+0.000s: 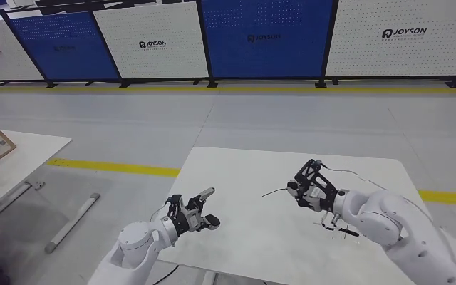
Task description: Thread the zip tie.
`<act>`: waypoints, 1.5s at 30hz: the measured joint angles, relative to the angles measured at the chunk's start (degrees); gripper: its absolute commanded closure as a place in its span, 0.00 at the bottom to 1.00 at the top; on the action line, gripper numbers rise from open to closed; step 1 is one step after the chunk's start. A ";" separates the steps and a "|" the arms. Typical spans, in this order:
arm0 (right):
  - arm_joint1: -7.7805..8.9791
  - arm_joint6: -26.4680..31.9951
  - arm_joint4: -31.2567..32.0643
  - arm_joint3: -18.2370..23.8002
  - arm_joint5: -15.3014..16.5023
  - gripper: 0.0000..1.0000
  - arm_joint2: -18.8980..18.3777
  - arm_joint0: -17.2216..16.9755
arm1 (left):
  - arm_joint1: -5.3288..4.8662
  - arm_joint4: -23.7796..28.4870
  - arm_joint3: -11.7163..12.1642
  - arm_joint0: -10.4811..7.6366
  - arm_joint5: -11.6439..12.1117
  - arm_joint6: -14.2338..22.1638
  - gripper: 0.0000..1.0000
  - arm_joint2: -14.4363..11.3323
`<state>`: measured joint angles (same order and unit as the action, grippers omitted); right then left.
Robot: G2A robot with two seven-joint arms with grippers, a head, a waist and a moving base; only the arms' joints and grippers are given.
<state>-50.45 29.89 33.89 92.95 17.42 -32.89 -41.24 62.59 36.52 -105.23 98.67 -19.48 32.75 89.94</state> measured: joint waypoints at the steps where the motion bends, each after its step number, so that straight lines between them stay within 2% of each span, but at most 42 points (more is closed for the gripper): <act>1: -0.32 -0.30 1.71 -0.22 0.25 1.00 0.41 0.21 | -0.20 0.62 -0.31 -0.09 0.00 -0.19 0.00 -0.66; 5: -1.51 -2.34 7.22 -0.46 2.10 1.00 1.72 0.83 | -1.40 4.36 -1.32 -0.90 0.00 -2.51 0.00 -4.19; 8: -1.96 -2.56 6.39 0.04 2.09 1.00 3.15 1.45 | -2.33 6.63 -1.24 -2.45 0.00 -7.53 0.00 -6.68; 10: -2.00 -2.72 5.22 -0.18 2.06 1.00 3.30 1.66 | -2.43 6.83 -1.24 -2.68 0.00 -8.60 0.00 -6.97; 19: -2.01 -2.85 5.58 -0.12 2.06 1.00 3.22 1.53 | -2.39 6.72 -1.24 -2.62 0.00 -8.08 0.00 -6.88; 21: -2.13 -2.94 7.27 0.13 1.91 1.00 3.14 1.35 | -2.32 7.11 -1.18 -2.72 0.01 -8.39 0.00 -7.35; 24: -2.63 -0.57 11.91 1.27 0.62 1.00 3.46 1.50 | -2.16 9.10 -1.15 -3.31 0.01 -11.04 0.00 -8.09; 26: -2.99 -0.33 13.41 1.60 1.76 1.00 3.53 1.64 | -2.14 10.58 -1.09 -3.50 0.01 -13.08 0.00 -8.57; 30: -3.30 -0.35 14.29 2.20 2.10 1.00 4.78 2.52 | -2.77 14.51 0.64 -4.28 0.00 -14.71 0.00 -9.82; 35: -3.27 -0.99 13.15 2.34 2.06 1.00 7.34 4.27 | -4.26 18.92 2.55 -6.39 0.00 -16.70 0.00 -12.80; 45: -3.28 -0.96 13.25 2.34 2.06 1.00 7.26 4.22 | -4.25 18.84 2.51 -6.35 0.00 -16.69 0.00 -12.76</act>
<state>-53.72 28.93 47.13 95.29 19.48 -25.63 -37.01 58.34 55.37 -102.73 92.32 -19.48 16.07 77.19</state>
